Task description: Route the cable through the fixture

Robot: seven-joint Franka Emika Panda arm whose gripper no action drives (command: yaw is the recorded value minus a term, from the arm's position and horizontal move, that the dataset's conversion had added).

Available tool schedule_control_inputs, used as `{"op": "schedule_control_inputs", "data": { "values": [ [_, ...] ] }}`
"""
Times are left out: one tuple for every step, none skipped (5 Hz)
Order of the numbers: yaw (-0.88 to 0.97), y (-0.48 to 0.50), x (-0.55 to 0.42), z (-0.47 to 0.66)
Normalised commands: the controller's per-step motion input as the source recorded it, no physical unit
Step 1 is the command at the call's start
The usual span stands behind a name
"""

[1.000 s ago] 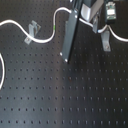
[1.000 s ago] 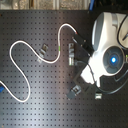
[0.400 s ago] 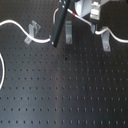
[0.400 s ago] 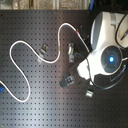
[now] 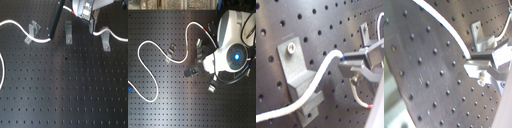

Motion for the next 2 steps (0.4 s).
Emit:
{"op": "schedule_control_inputs", "data": {
  "values": [
    [0.12,-0.195,-0.526,0.02],
    [0.13,-0.162,-0.476,0.04]
  ]
}}
